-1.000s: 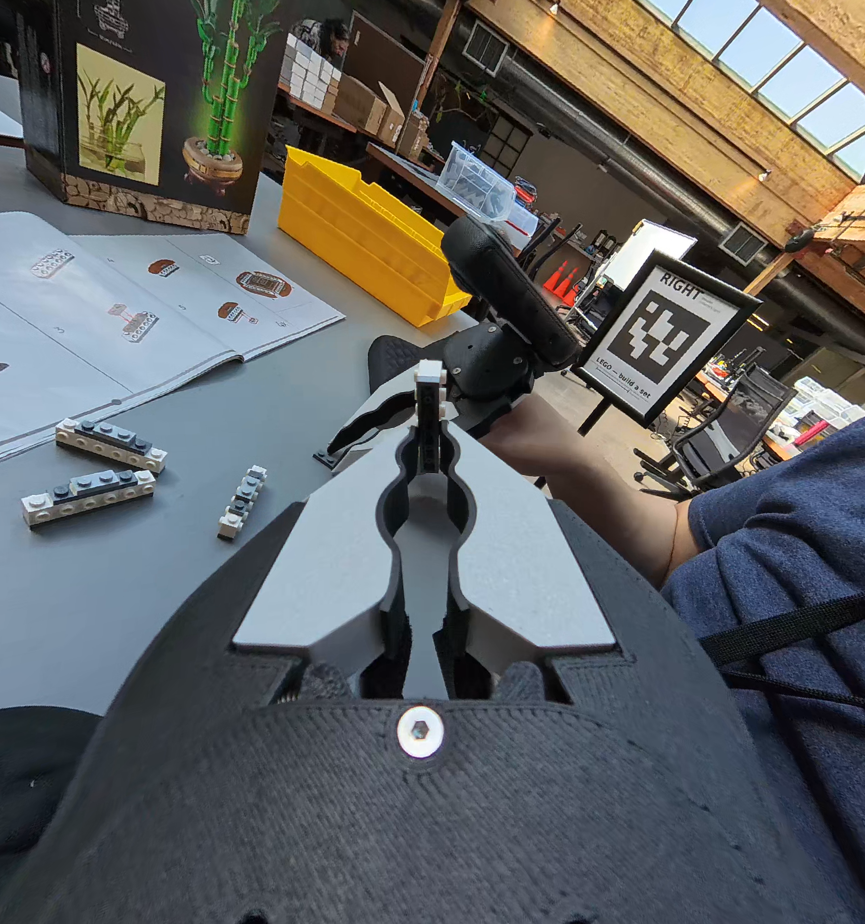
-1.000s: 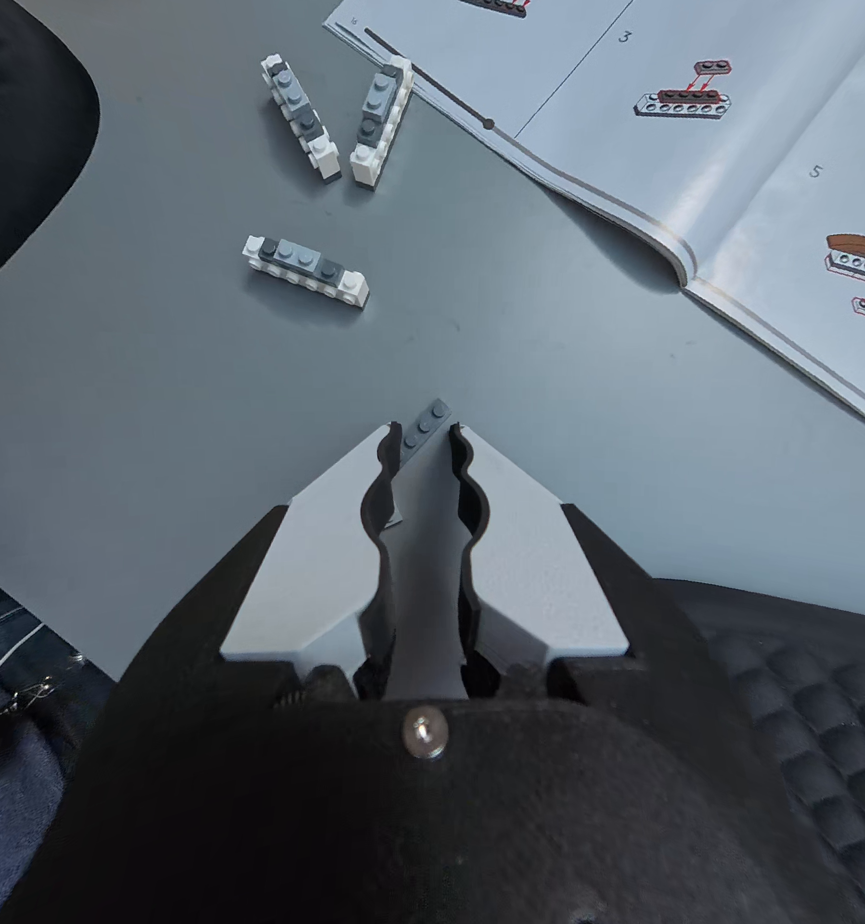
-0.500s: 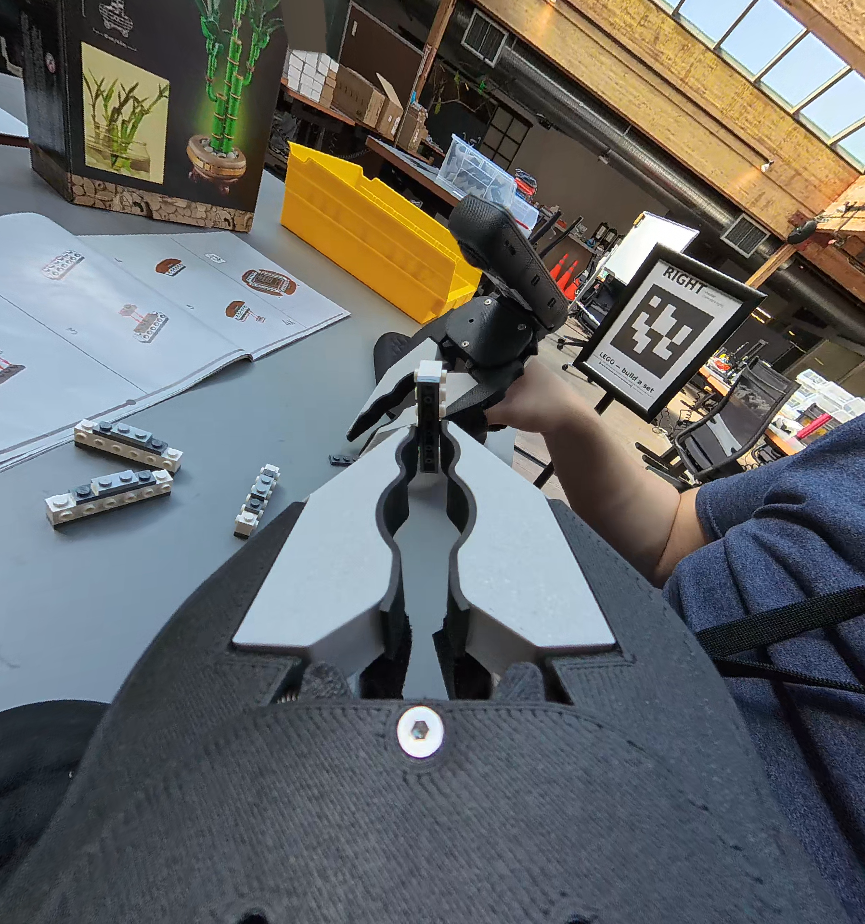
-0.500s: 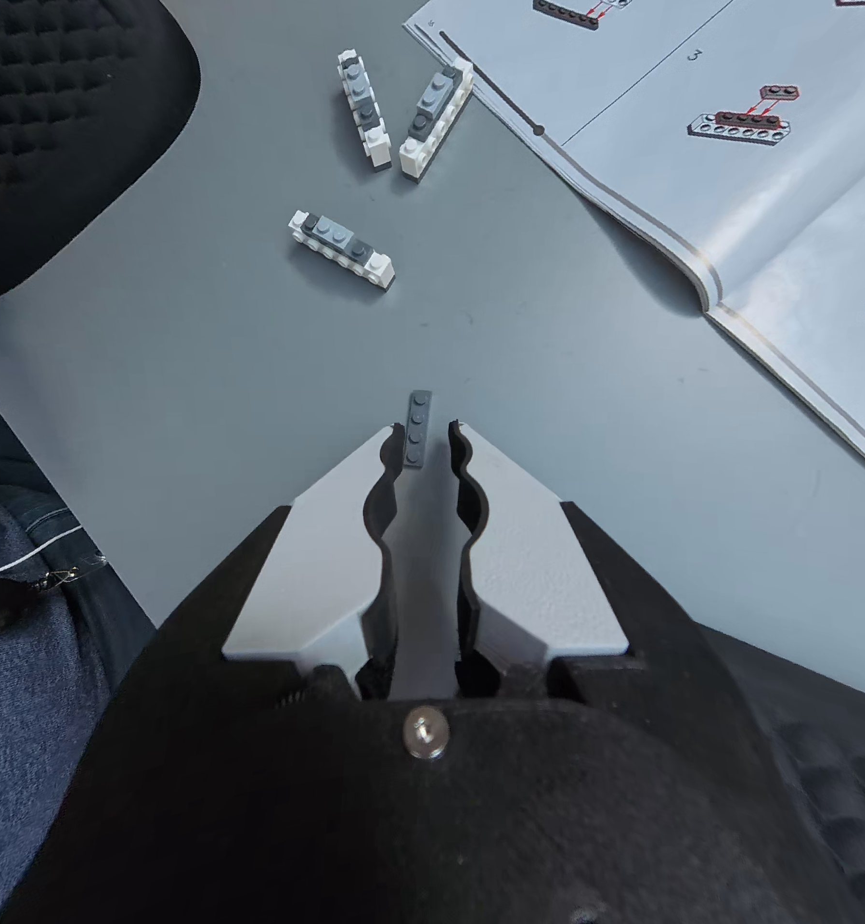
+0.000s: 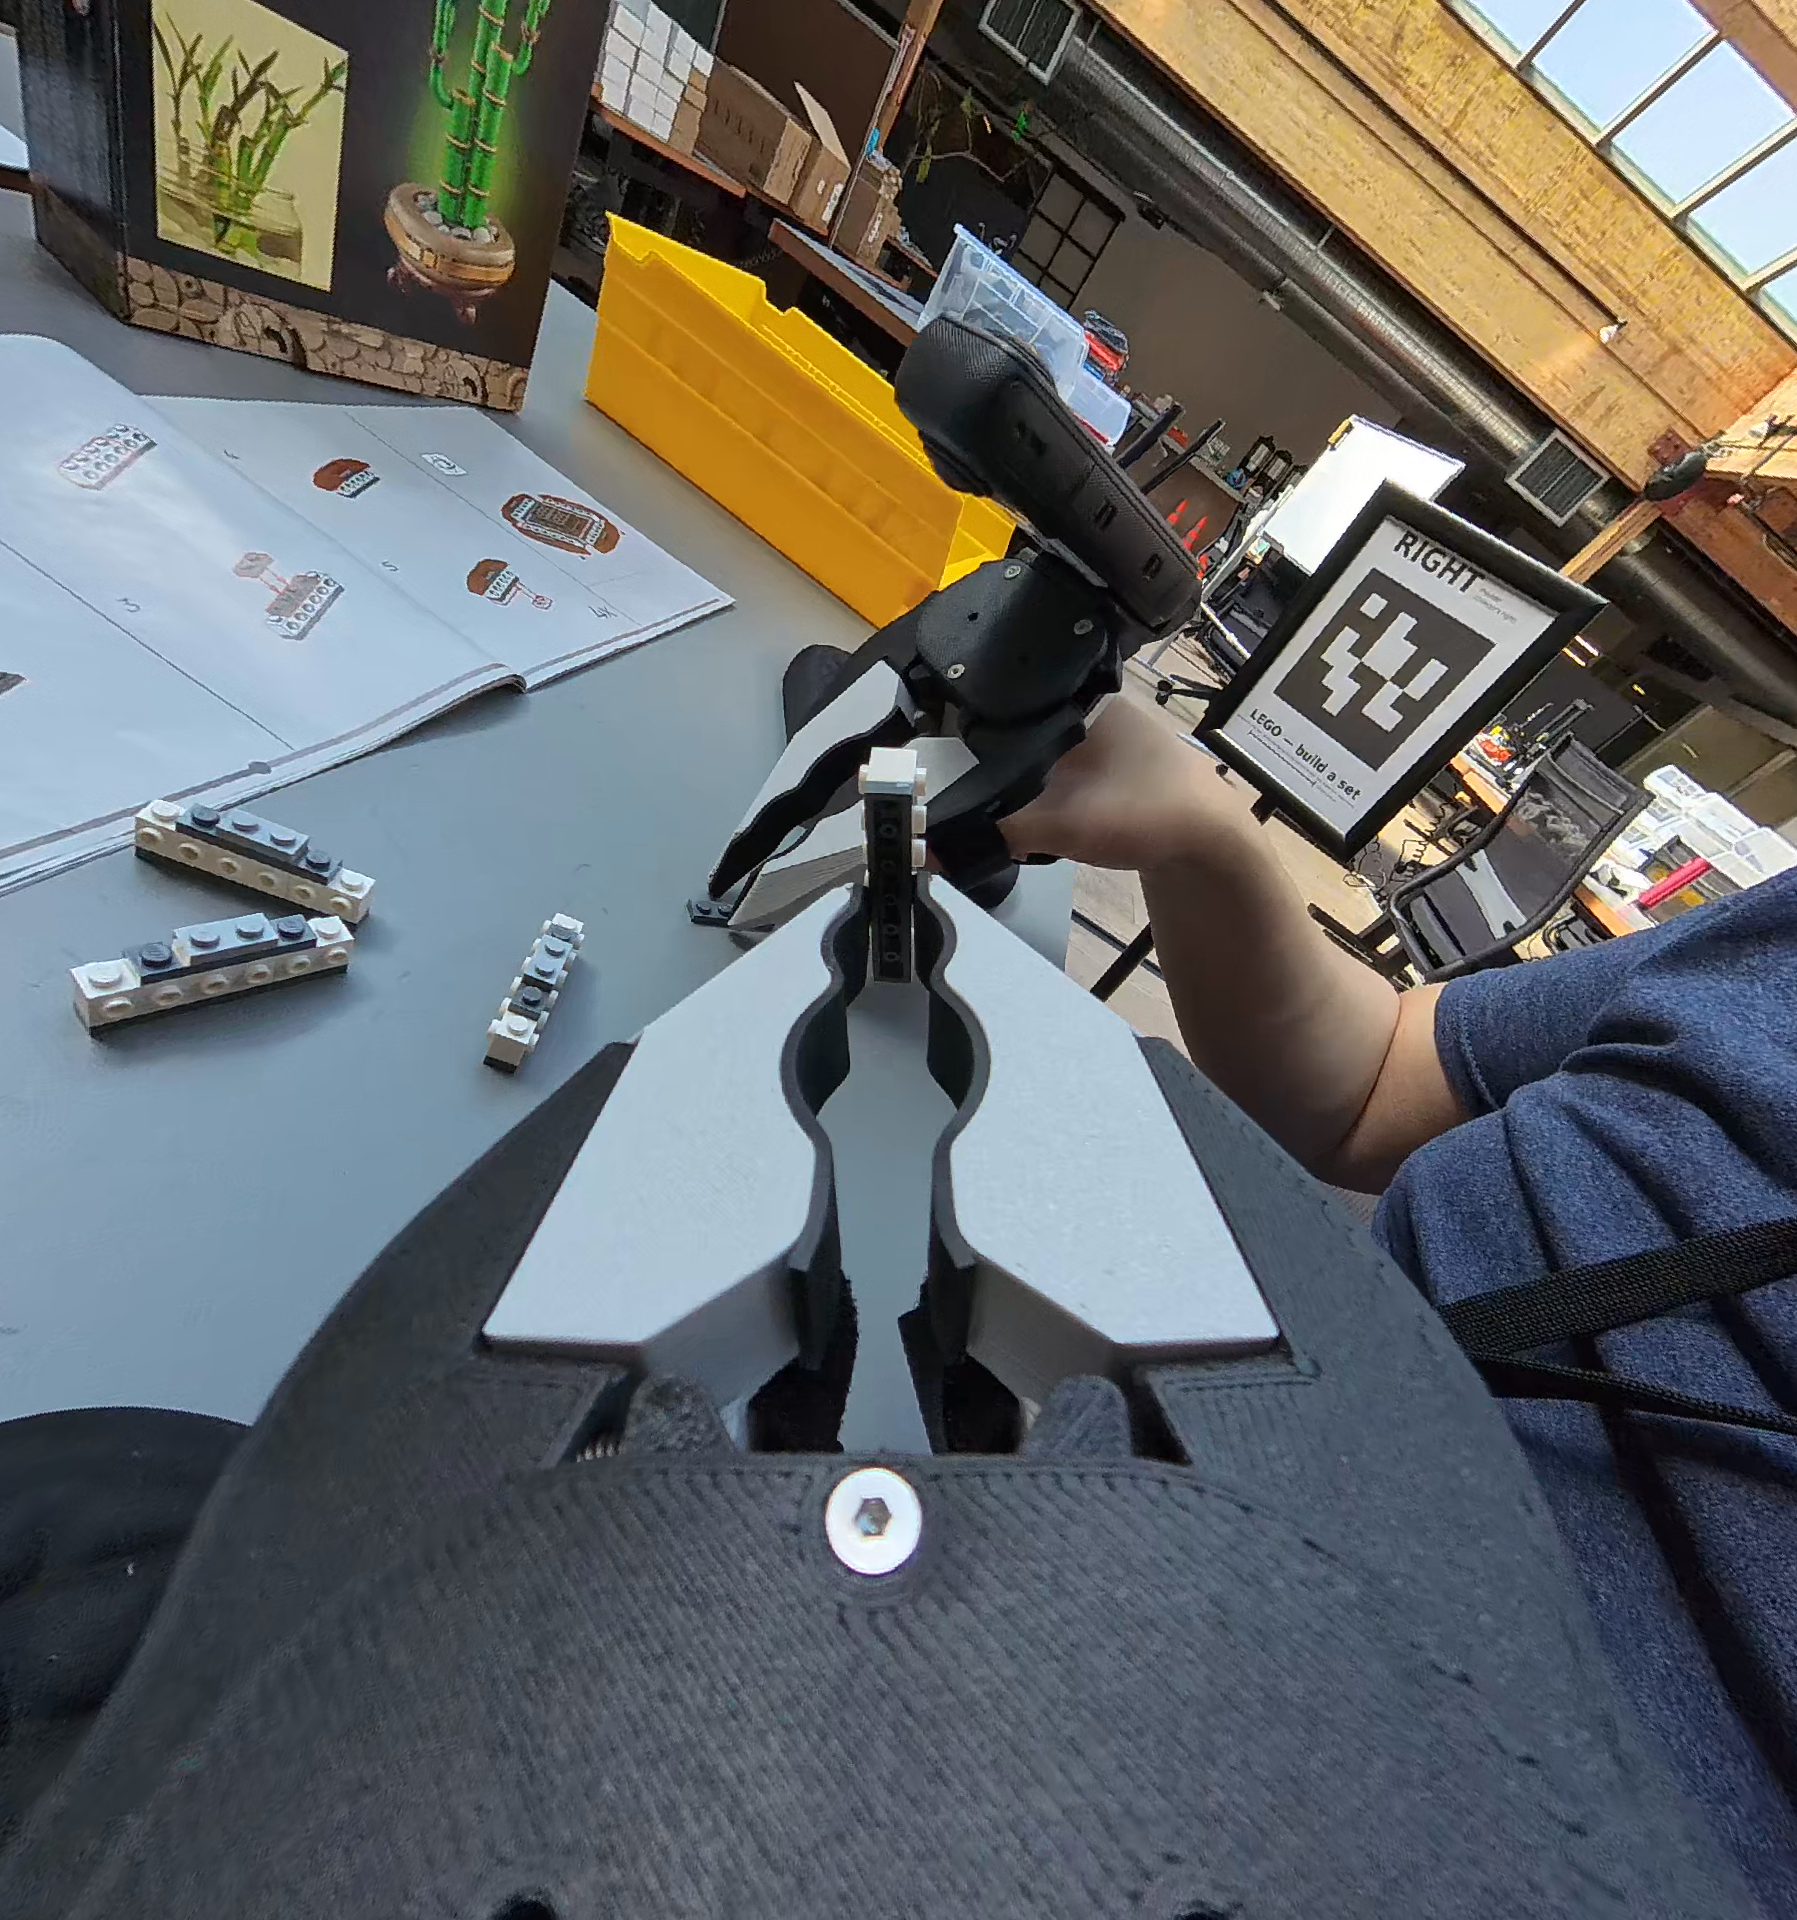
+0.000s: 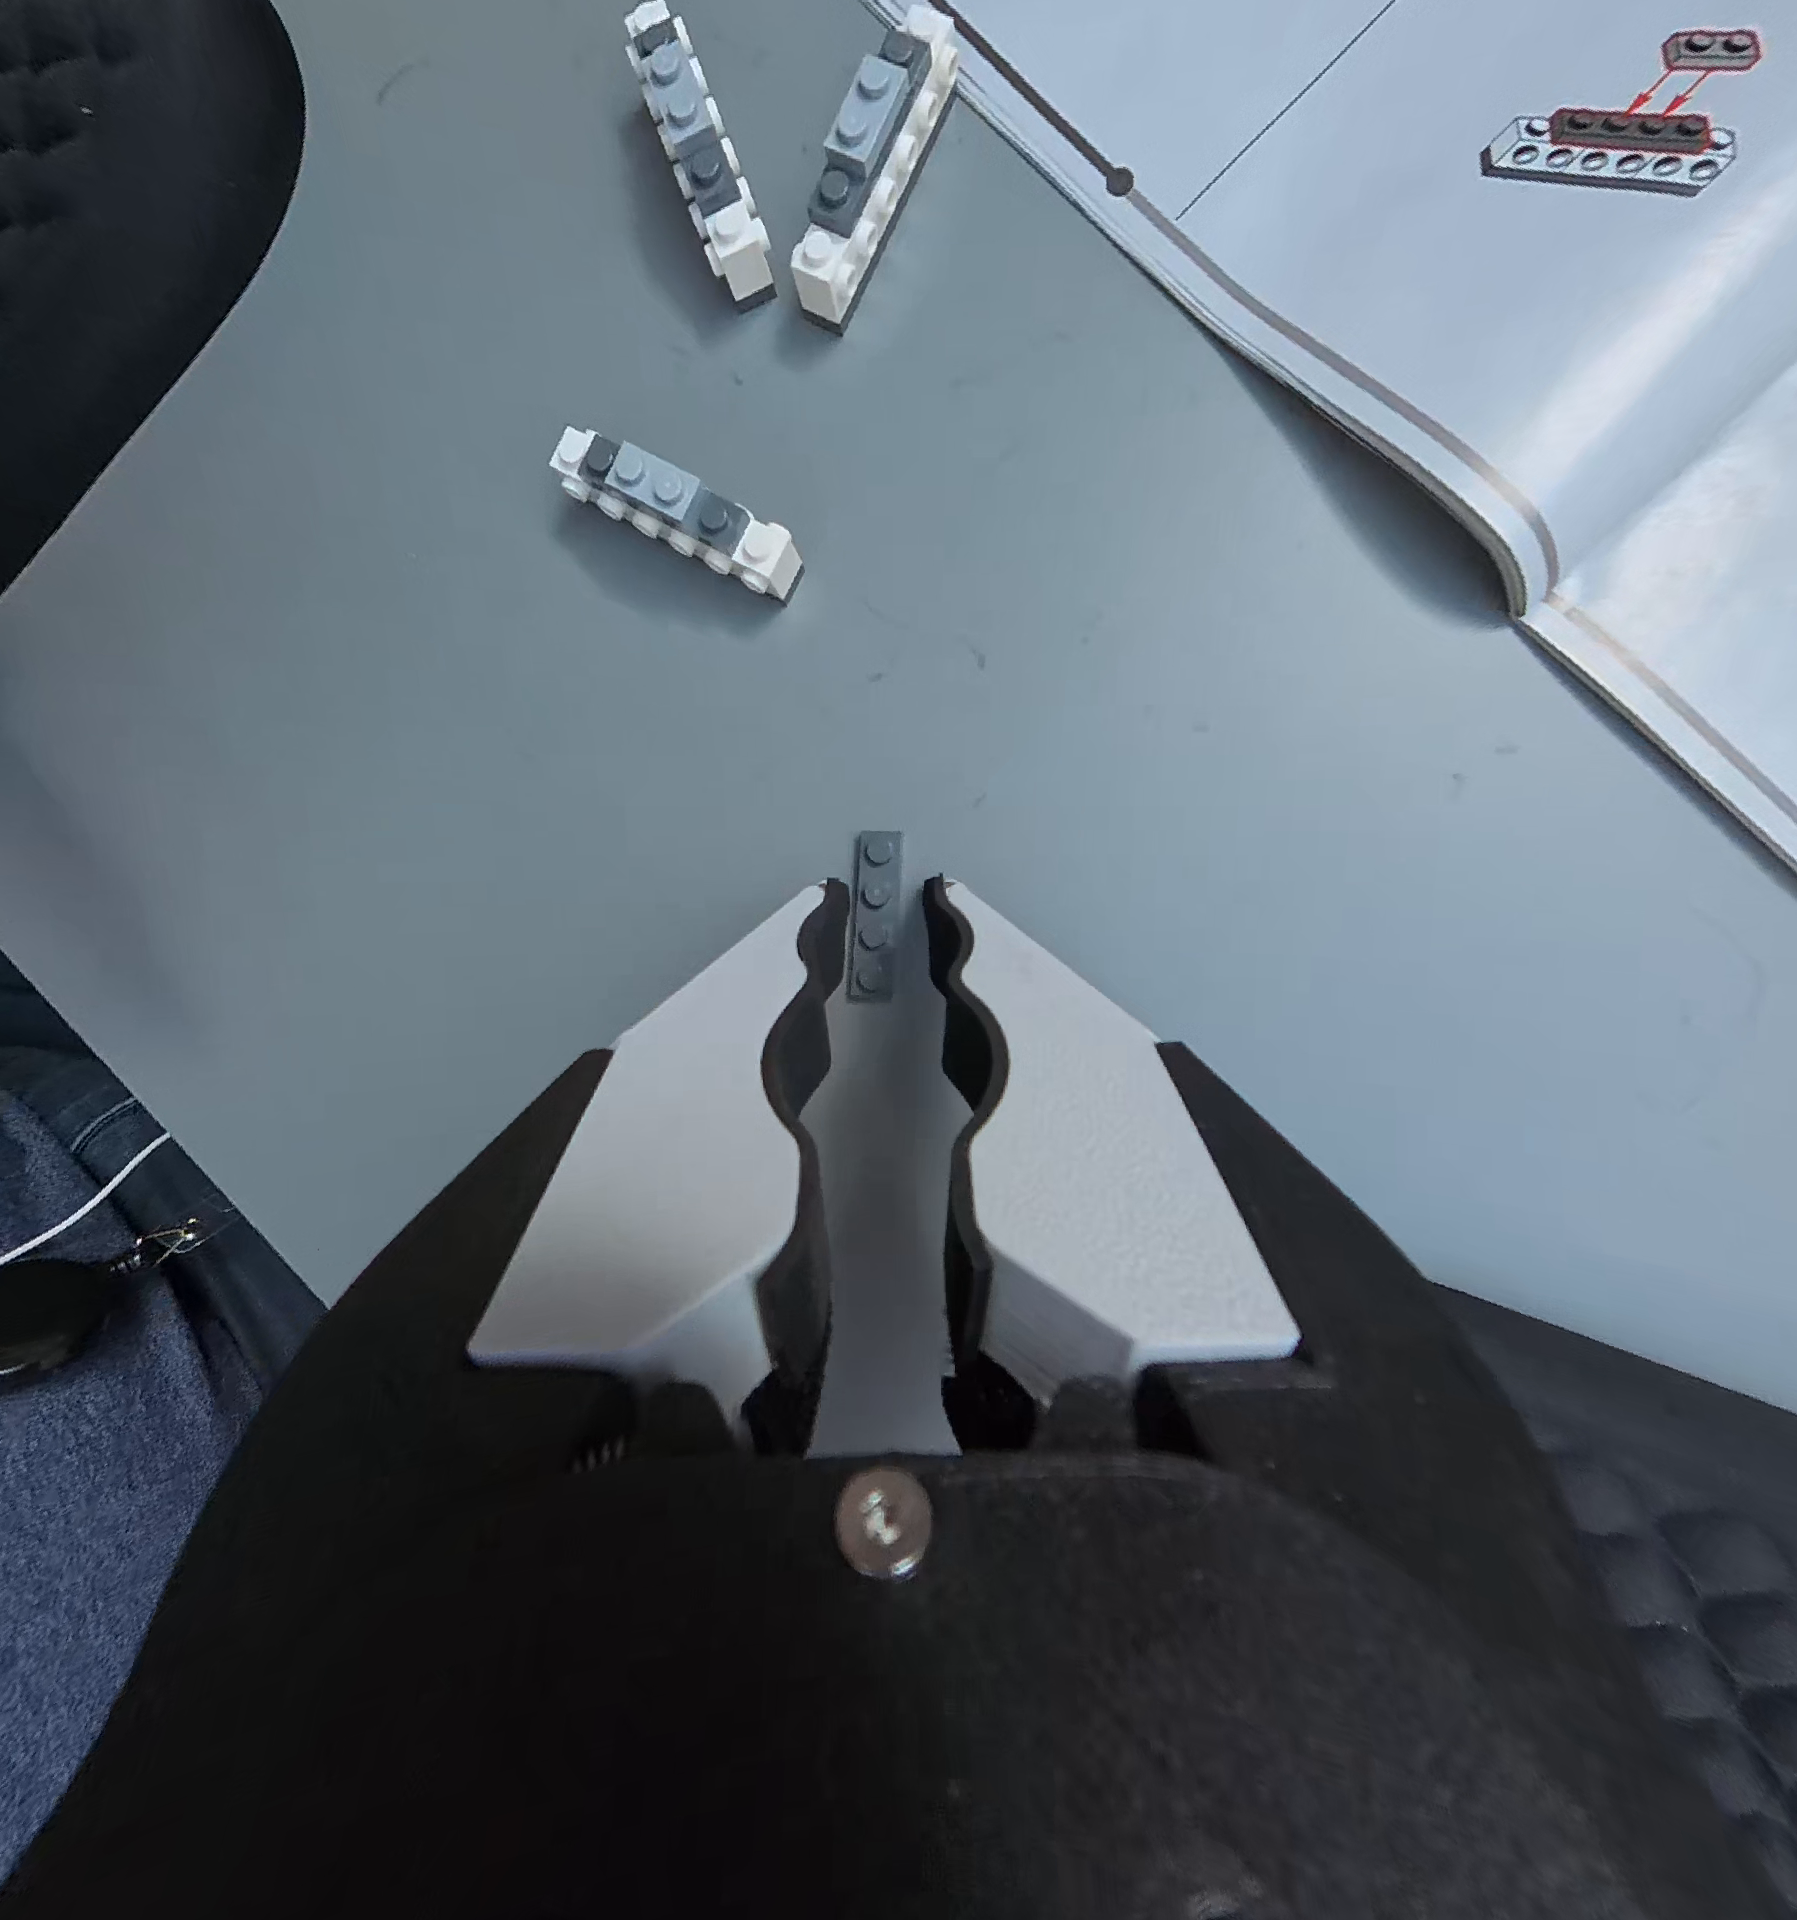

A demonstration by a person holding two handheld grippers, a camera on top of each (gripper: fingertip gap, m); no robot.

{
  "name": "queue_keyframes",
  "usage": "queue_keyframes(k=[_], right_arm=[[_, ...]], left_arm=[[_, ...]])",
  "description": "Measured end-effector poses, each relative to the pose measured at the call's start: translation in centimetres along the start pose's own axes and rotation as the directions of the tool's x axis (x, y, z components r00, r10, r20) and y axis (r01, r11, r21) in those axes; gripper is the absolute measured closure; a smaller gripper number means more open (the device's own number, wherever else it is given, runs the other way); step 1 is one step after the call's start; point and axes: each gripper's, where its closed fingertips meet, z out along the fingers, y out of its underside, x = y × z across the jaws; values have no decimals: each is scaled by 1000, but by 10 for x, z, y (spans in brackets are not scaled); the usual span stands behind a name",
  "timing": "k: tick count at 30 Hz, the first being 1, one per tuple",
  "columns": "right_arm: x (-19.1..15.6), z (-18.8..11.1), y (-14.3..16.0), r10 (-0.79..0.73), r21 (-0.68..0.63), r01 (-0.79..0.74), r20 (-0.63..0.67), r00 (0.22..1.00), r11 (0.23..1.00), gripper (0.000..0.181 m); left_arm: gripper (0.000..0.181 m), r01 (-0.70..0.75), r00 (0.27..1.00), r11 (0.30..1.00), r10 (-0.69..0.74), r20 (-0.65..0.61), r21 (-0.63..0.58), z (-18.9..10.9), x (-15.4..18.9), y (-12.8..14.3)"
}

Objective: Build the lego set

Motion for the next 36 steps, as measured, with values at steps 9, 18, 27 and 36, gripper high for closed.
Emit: queue_keyframes(k=[9, 18, 27, 36], right_arm=[[4, -6, -10, -24, 106, 23, 9, 1000, 994, 175], [-90, -101, -100, -88, 458, -528, 808, 583, 715, 175], [-97, -91, -100, -62, 387, -596, 869, 490, 704, 175], [-94, -87, -96, -35, 361, -606, 876, 481, 709, 175]], left_arm=[[176, 29, 1000, 1000, -29, -7, -3, -1, -5, 1], [176, 250, 941, 968, -235, -242, 31, 2, 11, -14], [176, 274, 932, 962, -262, -252, 13, 5, 15, -13], [176, 265, 939, 964, -257, -229, 7, 8, 13, -13]])
